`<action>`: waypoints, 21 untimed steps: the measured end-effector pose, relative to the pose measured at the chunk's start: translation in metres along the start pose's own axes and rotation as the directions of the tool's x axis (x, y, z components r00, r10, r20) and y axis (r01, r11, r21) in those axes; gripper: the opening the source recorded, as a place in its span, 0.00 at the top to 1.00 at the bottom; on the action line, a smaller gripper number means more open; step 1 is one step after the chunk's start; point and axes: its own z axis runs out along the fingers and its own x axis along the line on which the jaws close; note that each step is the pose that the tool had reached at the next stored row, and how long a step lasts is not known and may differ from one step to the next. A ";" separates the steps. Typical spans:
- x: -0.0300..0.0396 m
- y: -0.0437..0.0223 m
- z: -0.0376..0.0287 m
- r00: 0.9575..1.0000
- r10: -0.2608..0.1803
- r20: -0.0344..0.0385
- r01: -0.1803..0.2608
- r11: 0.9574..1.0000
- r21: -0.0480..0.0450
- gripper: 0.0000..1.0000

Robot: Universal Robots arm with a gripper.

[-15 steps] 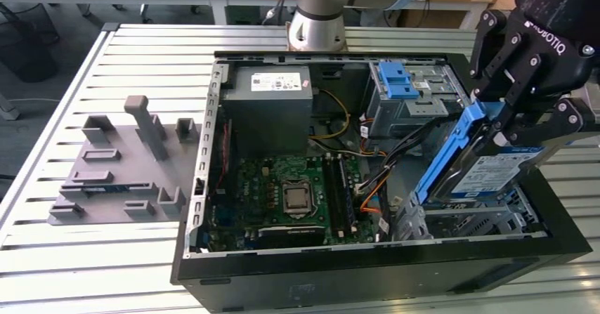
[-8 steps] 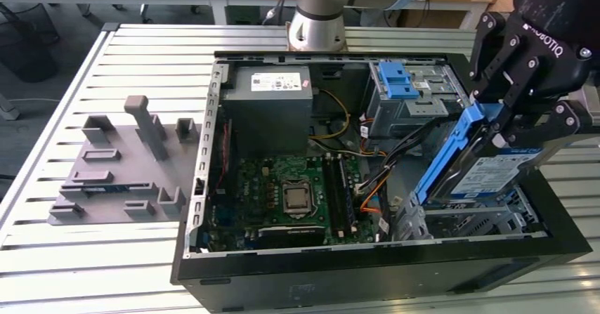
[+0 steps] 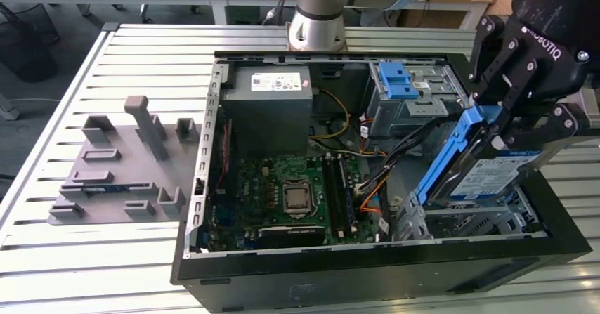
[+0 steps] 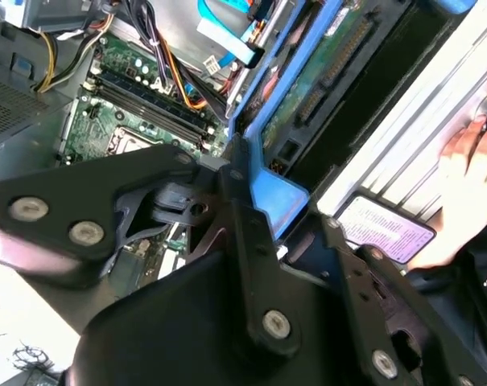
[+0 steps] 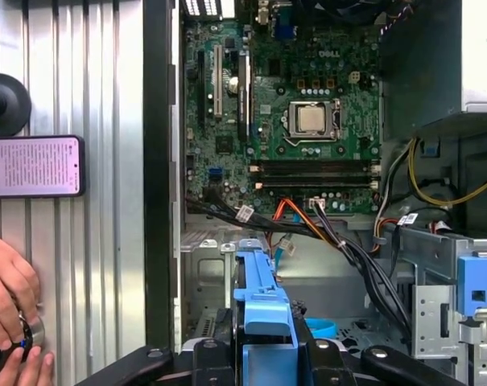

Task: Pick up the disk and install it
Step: 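Insert the disk into the insertion slot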

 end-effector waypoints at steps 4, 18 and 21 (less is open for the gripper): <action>-0.0001 -0.0002 -0.0002 1.000 0.000 -0.001 0.000 1.000 0.000 0.64; -0.0001 -0.0003 0.0081 1.000 0.000 -0.001 0.000 1.000 -0.001 0.64; -0.0001 -0.0002 0.0103 1.000 0.000 -0.001 0.000 1.000 -0.001 0.64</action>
